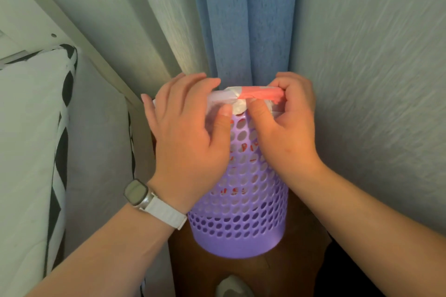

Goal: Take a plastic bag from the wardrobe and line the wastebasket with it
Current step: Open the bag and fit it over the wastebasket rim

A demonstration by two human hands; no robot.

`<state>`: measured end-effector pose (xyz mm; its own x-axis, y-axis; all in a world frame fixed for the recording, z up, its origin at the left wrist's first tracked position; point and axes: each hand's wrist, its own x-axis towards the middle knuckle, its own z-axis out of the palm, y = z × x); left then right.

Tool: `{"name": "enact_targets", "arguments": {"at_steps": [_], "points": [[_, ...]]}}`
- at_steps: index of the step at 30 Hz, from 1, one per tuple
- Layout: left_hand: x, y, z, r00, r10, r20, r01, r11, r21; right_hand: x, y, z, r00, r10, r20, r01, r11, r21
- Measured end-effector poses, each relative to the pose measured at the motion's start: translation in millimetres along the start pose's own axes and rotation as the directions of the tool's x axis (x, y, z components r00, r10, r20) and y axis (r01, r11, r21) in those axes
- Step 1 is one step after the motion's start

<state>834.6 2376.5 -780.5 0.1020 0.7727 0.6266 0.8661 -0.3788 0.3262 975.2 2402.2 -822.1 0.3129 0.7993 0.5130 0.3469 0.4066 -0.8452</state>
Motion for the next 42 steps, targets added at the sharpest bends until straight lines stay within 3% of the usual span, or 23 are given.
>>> {"name": "enact_targets", "arguments": {"at_steps": [7,14,19,26,33,42], "points": [[-0.6,7.3,4.6,0.995,-0.046,-0.087,0.048,0.999,0.021,-11.7,-15.9,11.0,1.0,-0.026,-0.01,0.025,0.997,-0.068],[2.2,-17.4,2.9,0.994,-0.107,-0.03,0.106,0.993,-0.056,-14.4,-3.8,12.7,0.995,0.001,0.098,0.003,0.999,-0.04],[5.8,-25.0,1.3,0.996,-0.075,-0.055,0.069,0.992,-0.109,-1.9,5.0,2.8,0.992,0.095,0.078,-0.097,0.995,0.023],[3.3,-15.6,-0.2,0.995,-0.086,-0.058,0.073,0.979,-0.189,-0.9,4.1,-1.5,0.999,0.051,0.01,-0.051,0.998,0.041],[-2.0,8.9,-2.6,0.999,0.004,-0.034,-0.004,1.0,-0.015,-9.0,-9.1,4.1,1.0,0.008,-0.011,-0.008,1.0,0.009],[-0.2,-12.7,2.1,1.0,0.001,-0.006,-0.001,1.0,-0.009,-17.2,-2.9,9.2,0.996,-0.027,0.084,0.03,0.999,-0.032]]}}
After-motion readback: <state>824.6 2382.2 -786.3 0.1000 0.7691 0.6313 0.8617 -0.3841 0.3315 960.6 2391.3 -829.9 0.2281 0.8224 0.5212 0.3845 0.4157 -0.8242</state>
